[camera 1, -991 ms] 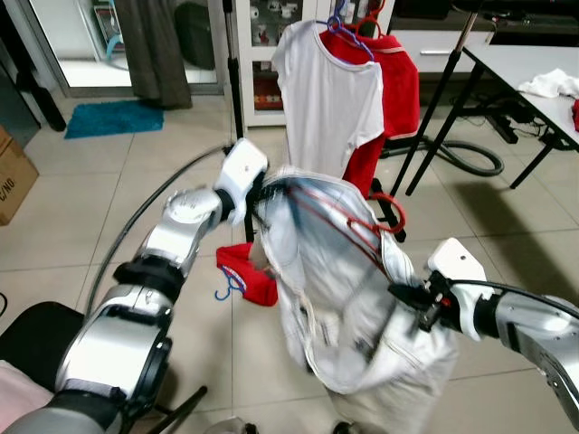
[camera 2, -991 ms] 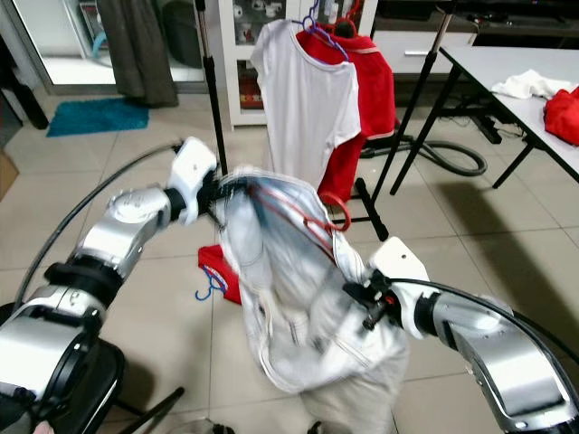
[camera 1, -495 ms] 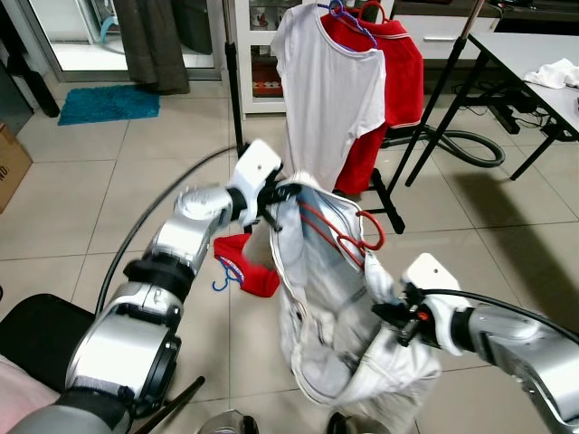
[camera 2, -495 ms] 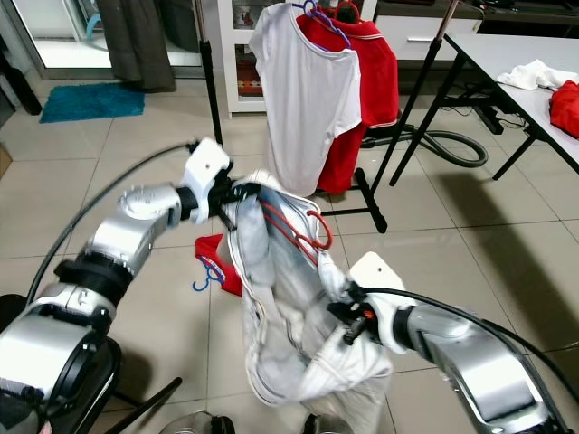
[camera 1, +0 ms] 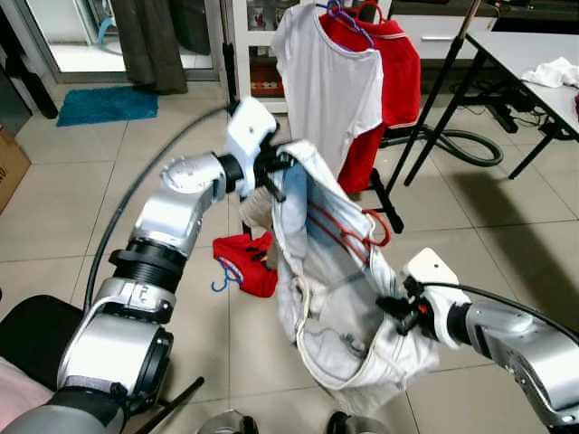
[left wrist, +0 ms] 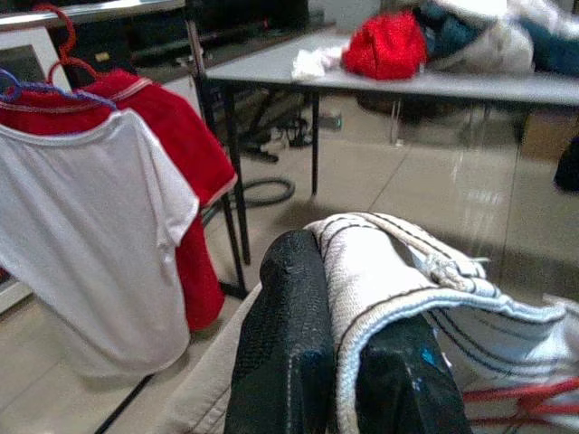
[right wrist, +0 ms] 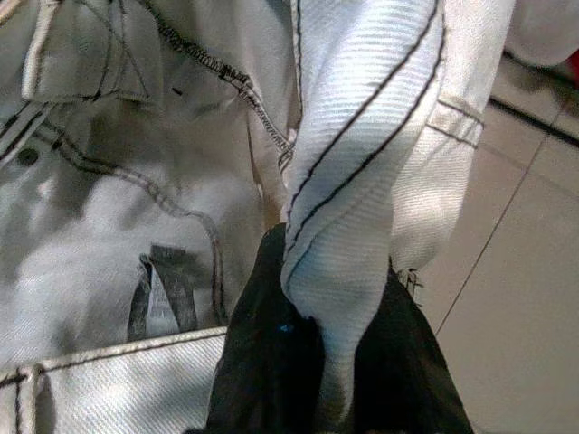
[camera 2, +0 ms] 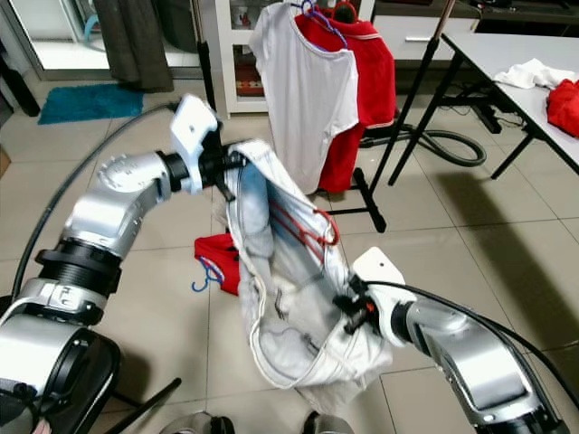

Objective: Hang hanger

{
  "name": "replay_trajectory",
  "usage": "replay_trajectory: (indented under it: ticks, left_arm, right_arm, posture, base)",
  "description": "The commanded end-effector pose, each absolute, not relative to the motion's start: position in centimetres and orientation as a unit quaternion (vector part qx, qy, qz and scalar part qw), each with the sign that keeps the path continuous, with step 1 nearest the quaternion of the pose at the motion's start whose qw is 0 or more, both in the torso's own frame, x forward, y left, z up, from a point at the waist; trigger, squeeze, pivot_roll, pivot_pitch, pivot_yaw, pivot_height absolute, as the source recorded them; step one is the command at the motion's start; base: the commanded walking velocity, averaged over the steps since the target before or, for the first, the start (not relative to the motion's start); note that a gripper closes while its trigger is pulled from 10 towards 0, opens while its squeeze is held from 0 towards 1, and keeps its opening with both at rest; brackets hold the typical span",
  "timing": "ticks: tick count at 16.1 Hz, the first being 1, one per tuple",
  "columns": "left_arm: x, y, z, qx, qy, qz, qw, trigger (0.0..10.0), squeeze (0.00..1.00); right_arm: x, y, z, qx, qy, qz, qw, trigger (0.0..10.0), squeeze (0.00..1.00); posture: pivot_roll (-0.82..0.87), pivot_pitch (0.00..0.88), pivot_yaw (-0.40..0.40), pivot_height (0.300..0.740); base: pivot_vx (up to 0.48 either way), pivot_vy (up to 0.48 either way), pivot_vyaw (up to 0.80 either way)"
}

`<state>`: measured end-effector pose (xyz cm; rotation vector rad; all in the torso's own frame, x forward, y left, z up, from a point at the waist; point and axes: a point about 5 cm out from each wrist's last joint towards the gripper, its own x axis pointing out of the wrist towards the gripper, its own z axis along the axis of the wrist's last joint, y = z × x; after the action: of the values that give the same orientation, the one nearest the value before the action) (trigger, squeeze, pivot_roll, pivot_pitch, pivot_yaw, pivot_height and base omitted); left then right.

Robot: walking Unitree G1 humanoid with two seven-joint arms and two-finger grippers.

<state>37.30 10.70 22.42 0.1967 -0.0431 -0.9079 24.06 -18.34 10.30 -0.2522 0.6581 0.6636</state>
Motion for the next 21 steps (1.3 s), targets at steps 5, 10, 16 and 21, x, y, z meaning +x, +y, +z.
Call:
replay_trajectory:
  ticks: [5,10,16,21]
  left_arm:
    - [34.3,9.4,23.4,0.075,-0.027,-0.492,0.867,0.0,0.0]
    - [34.7,10.9,19.0,0.166,0.035,-0.396,0.902,0.0,0.0]
    - [38.1,17.2,22.9,0.214,-0.072,-0.174,0.959,0.0,0.0]
    - [39.3,17.8,25.9,0.172,-0.098,-0.198,0.96,0.0,0.0]
  right_arm:
    - [28.7,-20.0,13.6,0.012,0.188,0.18,0.966,0.0,0.0]
    - [30.6,-19.0,18.5,0.154,0.053,0.214,0.963,0.0,0.0]
    - [27.7,-19.5,19.6,0.116,0.035,0.358,0.926,0.0,0.0]
    - [26.9,-20.8,19.1,0.071,0.056,0.381,0.92,0.0,0.0]
  posture:
    - [-0.14,0.041,0.007,0.74]
    - [-0.14,0.032,0.003,0.74]
    - [-0.15,0.018,0.01,0.74]
    - [-0.15,0.015,0.013,0.74]
  base:
    - [0.0,0.0,0.0]
    - [0.0,0.0,0.0]
    - [0.0,0.0,0.0]
    - [0.0,0.0,0.0]
